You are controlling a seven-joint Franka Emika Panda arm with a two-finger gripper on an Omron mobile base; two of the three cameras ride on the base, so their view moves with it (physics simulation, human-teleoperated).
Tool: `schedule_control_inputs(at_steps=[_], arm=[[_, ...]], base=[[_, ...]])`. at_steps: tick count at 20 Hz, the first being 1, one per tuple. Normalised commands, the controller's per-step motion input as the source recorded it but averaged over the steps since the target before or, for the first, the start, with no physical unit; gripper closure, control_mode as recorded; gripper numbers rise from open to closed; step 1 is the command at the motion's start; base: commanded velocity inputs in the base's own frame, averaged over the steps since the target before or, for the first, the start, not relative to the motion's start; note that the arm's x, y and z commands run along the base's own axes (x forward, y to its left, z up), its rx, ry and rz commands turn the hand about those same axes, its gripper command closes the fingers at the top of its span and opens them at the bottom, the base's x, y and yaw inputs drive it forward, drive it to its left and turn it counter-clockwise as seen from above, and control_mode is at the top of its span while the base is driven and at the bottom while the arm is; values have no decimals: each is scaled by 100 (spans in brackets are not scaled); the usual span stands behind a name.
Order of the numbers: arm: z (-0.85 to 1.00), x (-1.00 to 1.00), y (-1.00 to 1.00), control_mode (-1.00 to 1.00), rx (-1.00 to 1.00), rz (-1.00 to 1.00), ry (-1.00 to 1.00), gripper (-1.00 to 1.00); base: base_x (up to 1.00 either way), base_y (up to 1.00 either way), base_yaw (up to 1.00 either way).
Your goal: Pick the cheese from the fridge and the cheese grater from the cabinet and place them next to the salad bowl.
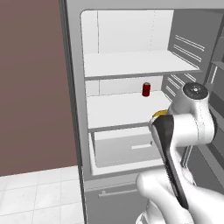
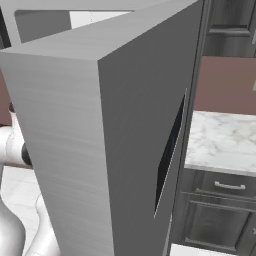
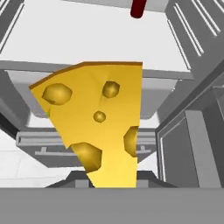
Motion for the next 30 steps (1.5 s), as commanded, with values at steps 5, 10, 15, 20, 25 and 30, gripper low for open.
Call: schedule_control_inputs(at_steps=[5,10,15,20,25,30], arm=[[34,-39,0,-100,0,19,0,100],[37,-44,0,-100,0,4,3,100],[27,-25,5,-100,0,0,1,100],[5,-13,7,-100,0,0,0,100],[0,0,0,-100,0,0,0,100],[0,0,0,-100,0,0,0,100]], base=[[0,0,0],[0,0,0],[0,0,0],[0,0,0],[0,0,0],[0,0,0]])
